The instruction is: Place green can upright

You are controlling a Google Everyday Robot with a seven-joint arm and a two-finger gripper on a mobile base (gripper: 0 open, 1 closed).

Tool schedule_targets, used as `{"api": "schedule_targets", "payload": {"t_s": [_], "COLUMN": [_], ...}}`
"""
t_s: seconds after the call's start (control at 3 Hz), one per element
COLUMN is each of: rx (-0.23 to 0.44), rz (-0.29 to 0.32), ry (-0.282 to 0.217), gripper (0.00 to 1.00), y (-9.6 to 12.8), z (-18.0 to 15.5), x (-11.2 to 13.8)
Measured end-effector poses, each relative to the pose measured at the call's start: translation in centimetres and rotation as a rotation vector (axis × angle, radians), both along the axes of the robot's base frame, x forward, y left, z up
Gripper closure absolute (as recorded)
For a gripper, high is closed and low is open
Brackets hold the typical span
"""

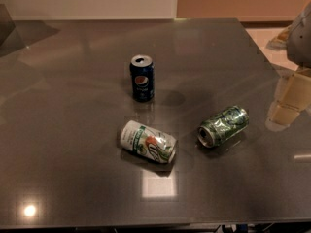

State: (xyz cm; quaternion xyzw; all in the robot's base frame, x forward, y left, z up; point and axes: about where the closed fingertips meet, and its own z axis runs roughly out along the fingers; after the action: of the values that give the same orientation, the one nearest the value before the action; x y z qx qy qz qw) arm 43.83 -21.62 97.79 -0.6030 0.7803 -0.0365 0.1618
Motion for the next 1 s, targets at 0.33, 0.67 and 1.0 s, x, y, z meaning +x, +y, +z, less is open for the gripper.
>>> {"api": "schedule_targets", "payload": {"t_s": [0.33, 0.67, 1.0], "rx": [0.0, 0.013, 0.023], "rz": [0.0, 0.053, 0.187], "ry": [0.0, 0.043, 0.107], "gripper": [0.0, 0.0, 0.0], "y": [0.0, 0.9, 3.1], "z": [0.0, -0.4, -2.4], "x": [0.0, 0.2, -0.4]}}
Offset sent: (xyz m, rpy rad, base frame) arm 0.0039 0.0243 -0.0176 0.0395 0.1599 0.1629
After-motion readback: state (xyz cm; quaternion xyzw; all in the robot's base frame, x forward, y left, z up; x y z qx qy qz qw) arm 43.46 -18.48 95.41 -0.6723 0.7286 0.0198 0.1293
